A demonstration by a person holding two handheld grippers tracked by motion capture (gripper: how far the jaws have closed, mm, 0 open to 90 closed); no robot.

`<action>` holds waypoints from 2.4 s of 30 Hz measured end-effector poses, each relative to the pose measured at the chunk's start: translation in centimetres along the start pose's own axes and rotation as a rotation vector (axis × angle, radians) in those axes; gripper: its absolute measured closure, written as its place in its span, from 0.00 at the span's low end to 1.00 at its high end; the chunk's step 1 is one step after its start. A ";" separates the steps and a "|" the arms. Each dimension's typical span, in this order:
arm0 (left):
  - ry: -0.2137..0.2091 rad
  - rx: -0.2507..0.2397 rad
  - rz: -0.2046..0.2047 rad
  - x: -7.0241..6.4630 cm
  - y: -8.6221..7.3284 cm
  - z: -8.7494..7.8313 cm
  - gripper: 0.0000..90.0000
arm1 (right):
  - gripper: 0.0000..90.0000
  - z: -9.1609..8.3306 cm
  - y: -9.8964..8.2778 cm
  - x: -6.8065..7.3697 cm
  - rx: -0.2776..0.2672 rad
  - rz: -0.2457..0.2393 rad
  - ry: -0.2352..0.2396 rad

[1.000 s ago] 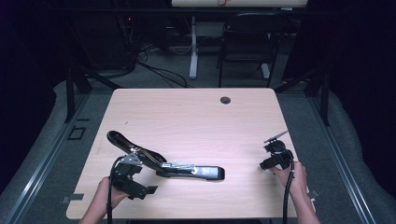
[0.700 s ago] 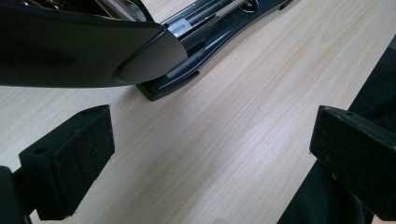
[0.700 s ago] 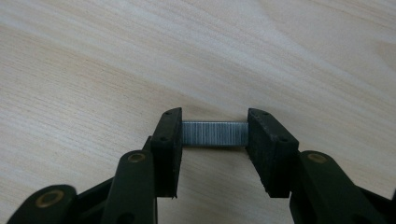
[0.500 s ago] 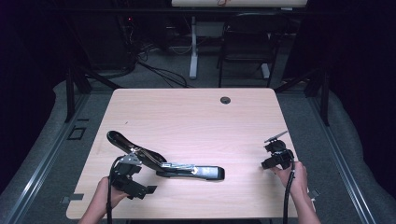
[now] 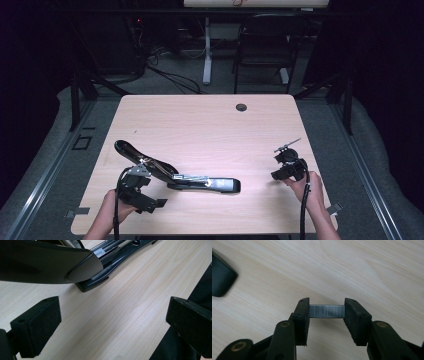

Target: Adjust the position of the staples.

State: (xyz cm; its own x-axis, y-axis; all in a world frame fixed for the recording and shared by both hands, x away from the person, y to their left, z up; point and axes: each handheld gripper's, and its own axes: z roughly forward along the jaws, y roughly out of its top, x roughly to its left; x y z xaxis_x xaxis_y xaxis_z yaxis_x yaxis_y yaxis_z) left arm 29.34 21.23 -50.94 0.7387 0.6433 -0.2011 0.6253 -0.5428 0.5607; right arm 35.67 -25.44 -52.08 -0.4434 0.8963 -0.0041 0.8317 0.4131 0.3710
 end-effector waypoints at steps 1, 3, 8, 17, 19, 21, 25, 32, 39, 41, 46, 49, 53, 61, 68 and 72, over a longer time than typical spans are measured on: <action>0.001 0.000 -0.001 0.0 0.0 0.0 0.00 | 0.63 0.0 0.0 0.3 -0.010 -0.003 0.006; 0.000 0.000 -0.001 0.0 0.0 0.0 0.00 | 0.64 -0.1 0.3 1.0 -0.009 -0.038 0.027; 0.001 0.001 0.000 0.0 0.0 0.1 0.00 | 0.64 0.2 0.9 3.0 0.006 -0.106 0.067; 0.003 -0.003 -0.002 0.0 0.0 0.0 0.00 | 0.63 1.1 1.2 5.6 0.043 -0.229 0.115; 0.003 -0.002 -0.002 0.0 0.0 0.0 0.00 | 0.63 1.4 1.2 6.1 0.054 -0.271 0.112; 0.003 -0.001 -0.002 0.0 0.0 0.0 0.00 | 0.63 1.6 1.2 6.4 0.066 -0.283 0.120; 0.003 0.000 0.001 0.0 0.0 0.1 0.00 | 0.63 2.0 1.2 6.7 0.100 -0.322 0.124; -0.001 0.011 -0.001 0.0 0.0 0.1 0.00 | 0.63 2.6 1.0 6.9 0.126 -0.326 0.133; -0.002 0.005 -0.009 0.1 0.0 0.1 0.00 | 0.63 2.9 0.9 6.9 0.129 -0.318 0.135; -0.003 0.007 -0.009 0.1 0.0 0.1 0.00 | 0.62 2.9 0.9 6.9 0.136 -0.320 0.135; -0.007 0.008 -0.009 0.1 0.0 0.2 0.00 | 0.54 2.8 1.0 6.7 0.138 -0.310 0.139; -0.007 0.008 -0.007 0.1 0.0 0.2 0.00 | 0.46 2.5 1.1 6.4 0.120 -0.284 0.157; -0.006 0.006 -0.012 0.1 0.0 0.2 0.00 | 0.36 2.0 1.2 6.2 0.078 -0.219 0.167; -0.004 0.016 -0.006 0.1 0.1 0.3 0.00 | 0.28 2.4 1.3 5.4 0.061 -0.097 0.128; -0.002 0.019 -0.007 0.1 0.1 0.3 0.00 | 0.28 2.8 1.4 5.4 0.068 -0.087 0.105; 0.000 0.025 -0.007 0.1 0.1 0.4 0.00 | 0.28 3.1 1.4 6.0 0.083 -0.117 0.096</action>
State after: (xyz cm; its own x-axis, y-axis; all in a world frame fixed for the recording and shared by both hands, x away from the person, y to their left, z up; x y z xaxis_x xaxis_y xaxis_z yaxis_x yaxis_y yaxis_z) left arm 29.55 21.03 -51.19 0.7343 0.6471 -0.2053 0.6366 -0.5514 0.5392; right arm 35.19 -19.03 -54.51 -0.5653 0.8235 0.0474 0.7955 0.5291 0.2954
